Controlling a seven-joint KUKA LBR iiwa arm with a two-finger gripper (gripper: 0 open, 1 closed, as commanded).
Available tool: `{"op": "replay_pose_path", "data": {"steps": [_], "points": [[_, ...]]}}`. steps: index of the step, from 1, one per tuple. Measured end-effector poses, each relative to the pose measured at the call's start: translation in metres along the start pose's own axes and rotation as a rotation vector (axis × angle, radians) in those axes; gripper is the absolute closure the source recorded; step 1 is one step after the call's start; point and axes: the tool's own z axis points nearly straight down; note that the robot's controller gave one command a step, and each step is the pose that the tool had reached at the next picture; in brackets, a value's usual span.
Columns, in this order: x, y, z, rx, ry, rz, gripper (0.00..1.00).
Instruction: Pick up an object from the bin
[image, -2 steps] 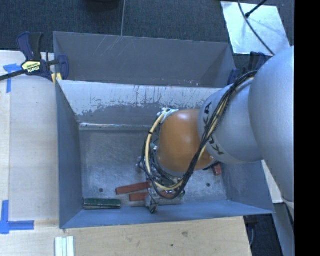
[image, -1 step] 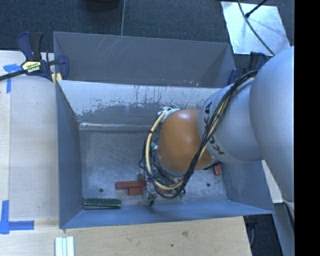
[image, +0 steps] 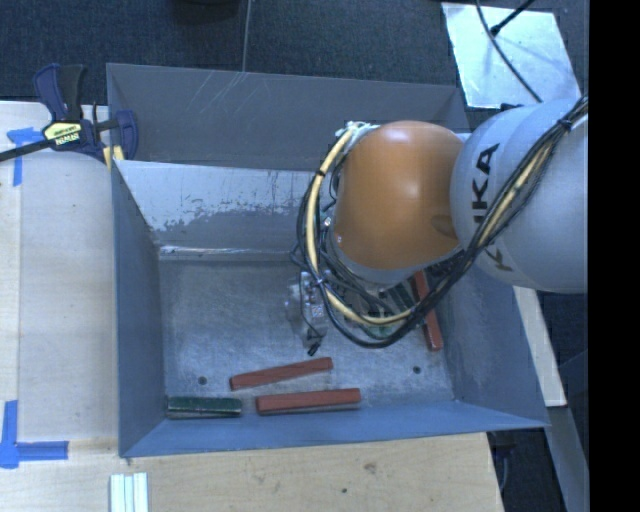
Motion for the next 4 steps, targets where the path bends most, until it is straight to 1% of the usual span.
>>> {"op": "replay_pose_path", "data": {"steps": [1,2,3,4], "points": [[0.002,0.0,0.005,0.001,0.01,0.001,0.0],[0.013,-0.033,0.134,0.002,0.018,0.005,0.0],[0.011,-0.032,0.13,0.001,0.01,0.005,1.0],[0.001,-0.043,0.013,0.002,0.002,0.017,1.0]]}}
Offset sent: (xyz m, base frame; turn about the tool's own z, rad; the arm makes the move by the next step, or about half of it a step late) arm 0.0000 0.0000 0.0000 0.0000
